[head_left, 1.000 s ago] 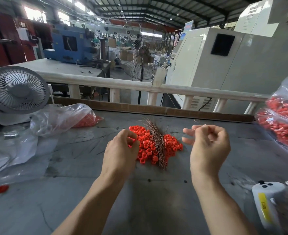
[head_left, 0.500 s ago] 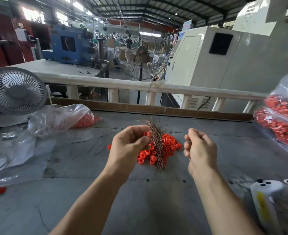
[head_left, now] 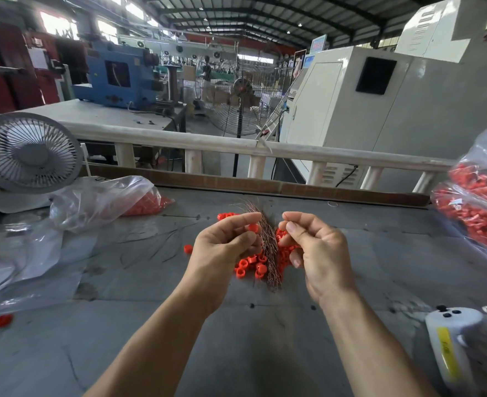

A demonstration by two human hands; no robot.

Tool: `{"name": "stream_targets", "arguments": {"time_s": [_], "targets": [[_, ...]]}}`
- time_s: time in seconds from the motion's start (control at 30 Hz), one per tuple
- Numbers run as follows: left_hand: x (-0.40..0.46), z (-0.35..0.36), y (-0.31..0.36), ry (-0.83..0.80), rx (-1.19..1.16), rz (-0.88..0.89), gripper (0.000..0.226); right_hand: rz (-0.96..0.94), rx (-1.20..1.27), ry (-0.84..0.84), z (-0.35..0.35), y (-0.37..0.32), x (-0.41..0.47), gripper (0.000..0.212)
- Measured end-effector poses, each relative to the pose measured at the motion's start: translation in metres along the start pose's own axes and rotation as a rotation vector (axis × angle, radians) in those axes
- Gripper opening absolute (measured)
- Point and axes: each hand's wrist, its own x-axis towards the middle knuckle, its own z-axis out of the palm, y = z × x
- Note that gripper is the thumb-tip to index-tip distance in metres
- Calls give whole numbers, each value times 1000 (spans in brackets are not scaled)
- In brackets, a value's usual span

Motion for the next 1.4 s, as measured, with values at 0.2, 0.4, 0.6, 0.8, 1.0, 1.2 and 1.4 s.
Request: {"name": "stream_targets", "arguments": {"time_s": [0.2,0.4,0.6,0.8,1.0,1.2,1.4], "targets": [[-2,0,2,33,34,19,18,-97,-146,-136,5,-2,-9,11],[0,-1,0,87,73,37,19,-206,-314,-169,9,3,-12,14],[2,-2,-3,108,67,19,21,-214,-333,-142,8,4,-10,15],[-1,0,1,118,67,40,17,-263,-389,-159,10,4,-13,16],[-2,1,1,125,116,71,18,-276,-478,-147,9,6,-12,11],[-2,1,2,103,129,78,21,-271,-514,-133,9,6,-13,10],[-3,3,1,98,167,91,22,-265,-519,-126,8,3,-15,14]]}}
